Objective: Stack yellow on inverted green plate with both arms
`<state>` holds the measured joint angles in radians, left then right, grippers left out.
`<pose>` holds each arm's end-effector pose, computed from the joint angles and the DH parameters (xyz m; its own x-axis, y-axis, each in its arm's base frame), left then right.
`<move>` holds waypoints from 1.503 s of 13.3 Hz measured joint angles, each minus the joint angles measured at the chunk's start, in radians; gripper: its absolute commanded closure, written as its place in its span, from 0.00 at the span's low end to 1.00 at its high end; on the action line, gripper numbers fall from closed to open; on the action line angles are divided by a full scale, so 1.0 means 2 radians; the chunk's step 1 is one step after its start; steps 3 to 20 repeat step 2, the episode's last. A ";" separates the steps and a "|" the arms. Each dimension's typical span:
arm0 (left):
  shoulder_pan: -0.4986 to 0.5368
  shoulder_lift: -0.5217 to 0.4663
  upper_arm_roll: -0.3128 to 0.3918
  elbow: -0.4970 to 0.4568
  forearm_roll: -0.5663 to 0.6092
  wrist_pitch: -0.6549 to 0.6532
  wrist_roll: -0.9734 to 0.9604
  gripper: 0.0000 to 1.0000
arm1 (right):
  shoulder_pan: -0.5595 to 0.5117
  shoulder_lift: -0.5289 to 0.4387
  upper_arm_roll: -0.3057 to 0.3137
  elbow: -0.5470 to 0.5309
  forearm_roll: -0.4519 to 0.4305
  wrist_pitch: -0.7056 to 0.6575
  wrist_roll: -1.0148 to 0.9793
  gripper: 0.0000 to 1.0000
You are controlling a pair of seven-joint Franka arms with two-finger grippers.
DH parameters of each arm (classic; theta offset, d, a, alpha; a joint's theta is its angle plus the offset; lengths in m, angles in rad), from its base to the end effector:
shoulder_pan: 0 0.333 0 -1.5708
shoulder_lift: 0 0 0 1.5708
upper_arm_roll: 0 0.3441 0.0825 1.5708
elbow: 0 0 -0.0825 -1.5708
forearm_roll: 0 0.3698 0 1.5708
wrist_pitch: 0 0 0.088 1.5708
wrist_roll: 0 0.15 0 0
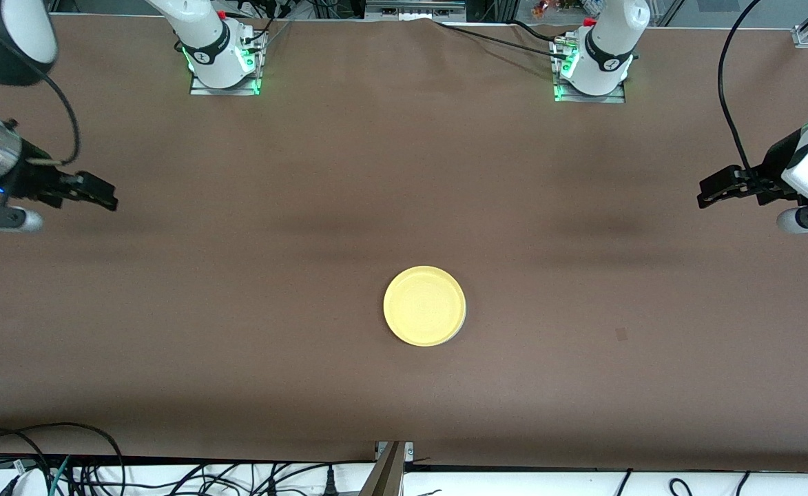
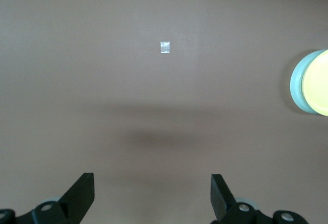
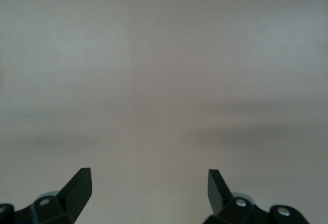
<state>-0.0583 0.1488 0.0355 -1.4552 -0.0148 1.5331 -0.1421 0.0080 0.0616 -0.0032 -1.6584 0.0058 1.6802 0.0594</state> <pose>0.5818 -0.0170 0.5754 0.9904 0.1185 -0.0714 0.1188 -0.9929 -0.0006 0.5634 0.0036 0.5446 0.9977 -0.0552 -0.0400 -0.0554 -0.9985 -0.0032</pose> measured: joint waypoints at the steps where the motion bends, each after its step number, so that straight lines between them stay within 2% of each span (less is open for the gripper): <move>1: 0.000 0.000 0.000 0.000 0.000 0.000 -0.011 0.00 | -0.004 -0.011 0.005 -0.001 0.000 -0.010 0.000 0.00; 20: 0.000 0.000 -0.001 0.000 0.000 0.000 -0.019 0.00 | -0.004 -0.018 0.009 -0.003 0.000 -0.016 0.000 0.00</move>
